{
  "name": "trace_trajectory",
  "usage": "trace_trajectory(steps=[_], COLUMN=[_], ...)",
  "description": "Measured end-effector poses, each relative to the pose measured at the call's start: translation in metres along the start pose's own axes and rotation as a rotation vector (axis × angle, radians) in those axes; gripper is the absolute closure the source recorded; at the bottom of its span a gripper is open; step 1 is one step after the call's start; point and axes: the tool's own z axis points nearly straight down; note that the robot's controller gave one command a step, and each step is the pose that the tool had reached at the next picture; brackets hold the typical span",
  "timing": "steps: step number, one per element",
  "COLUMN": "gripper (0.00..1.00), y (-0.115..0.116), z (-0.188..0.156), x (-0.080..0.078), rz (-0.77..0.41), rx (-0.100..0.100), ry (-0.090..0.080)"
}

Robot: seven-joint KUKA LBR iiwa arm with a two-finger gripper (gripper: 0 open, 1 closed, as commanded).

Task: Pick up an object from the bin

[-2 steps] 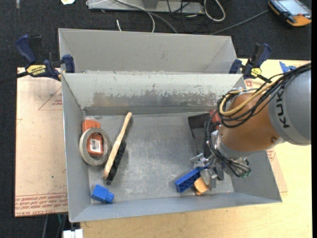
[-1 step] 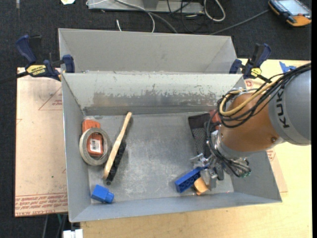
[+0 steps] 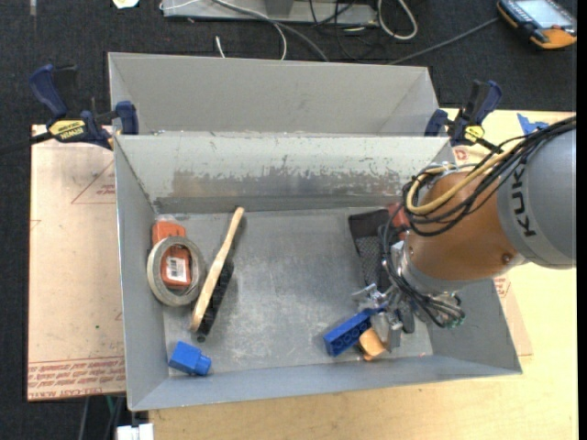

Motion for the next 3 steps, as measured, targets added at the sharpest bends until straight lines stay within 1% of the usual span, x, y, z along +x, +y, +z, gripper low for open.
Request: trace_trajectory(steps=[3], gripper=[1.0], y=[0.0], z=[0.0], x=[0.0], rz=[0.0], rx=[0.0], ry=[0.0])
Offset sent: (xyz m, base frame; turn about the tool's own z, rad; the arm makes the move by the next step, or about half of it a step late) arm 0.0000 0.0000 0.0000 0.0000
